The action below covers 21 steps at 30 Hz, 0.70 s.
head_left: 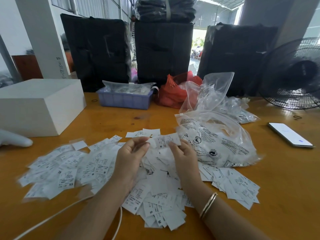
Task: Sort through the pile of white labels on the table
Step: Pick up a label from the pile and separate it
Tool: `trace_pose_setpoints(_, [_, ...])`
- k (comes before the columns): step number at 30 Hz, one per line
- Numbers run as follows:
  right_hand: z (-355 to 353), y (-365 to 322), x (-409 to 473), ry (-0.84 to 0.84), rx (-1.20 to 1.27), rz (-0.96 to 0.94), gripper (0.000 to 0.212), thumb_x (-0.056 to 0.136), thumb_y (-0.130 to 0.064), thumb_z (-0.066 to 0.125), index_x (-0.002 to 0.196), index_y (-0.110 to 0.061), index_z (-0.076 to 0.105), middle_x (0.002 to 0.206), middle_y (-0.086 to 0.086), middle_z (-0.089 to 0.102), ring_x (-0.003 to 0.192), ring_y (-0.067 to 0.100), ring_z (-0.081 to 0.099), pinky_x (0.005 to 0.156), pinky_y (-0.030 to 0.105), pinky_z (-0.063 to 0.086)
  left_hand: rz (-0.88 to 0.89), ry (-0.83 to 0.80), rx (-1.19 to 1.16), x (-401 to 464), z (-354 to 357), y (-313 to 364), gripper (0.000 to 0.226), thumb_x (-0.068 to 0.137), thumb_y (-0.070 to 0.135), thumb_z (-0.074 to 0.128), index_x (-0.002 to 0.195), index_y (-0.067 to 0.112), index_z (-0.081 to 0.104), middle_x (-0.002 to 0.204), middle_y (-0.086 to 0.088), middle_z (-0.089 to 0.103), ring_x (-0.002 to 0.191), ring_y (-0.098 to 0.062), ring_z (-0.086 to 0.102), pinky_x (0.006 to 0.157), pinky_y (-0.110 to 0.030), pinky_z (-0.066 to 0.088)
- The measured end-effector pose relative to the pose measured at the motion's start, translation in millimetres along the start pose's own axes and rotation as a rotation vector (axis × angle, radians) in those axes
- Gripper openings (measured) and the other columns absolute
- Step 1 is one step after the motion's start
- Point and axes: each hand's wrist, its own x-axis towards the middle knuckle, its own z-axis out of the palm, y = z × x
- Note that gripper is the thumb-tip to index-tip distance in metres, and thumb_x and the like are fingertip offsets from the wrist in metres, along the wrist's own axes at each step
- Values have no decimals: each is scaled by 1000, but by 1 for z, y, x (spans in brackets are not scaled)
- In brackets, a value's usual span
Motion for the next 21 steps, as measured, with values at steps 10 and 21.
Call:
trace_pose_setpoints(10, [2,-9,-8,-14,191,-9,16,76,-44,68,83,-31,76,115,-12,58,122,17,48,104,48,38,-10,7,-7,0,1,2,10,82,18,71,90,24,73,84,8,74,80,-6,70,65,-14,54])
trace_pose_setpoints(21, [-2,-7,-8,-16,512,61,23,85,-15,66,65,-22,76,67,-41,59,63,-25,54,48,1,42,-48,-11,-132,-2,3,4,14,80,18,71,94,18,72,86,3,75,83,-9,71,66,-13,53])
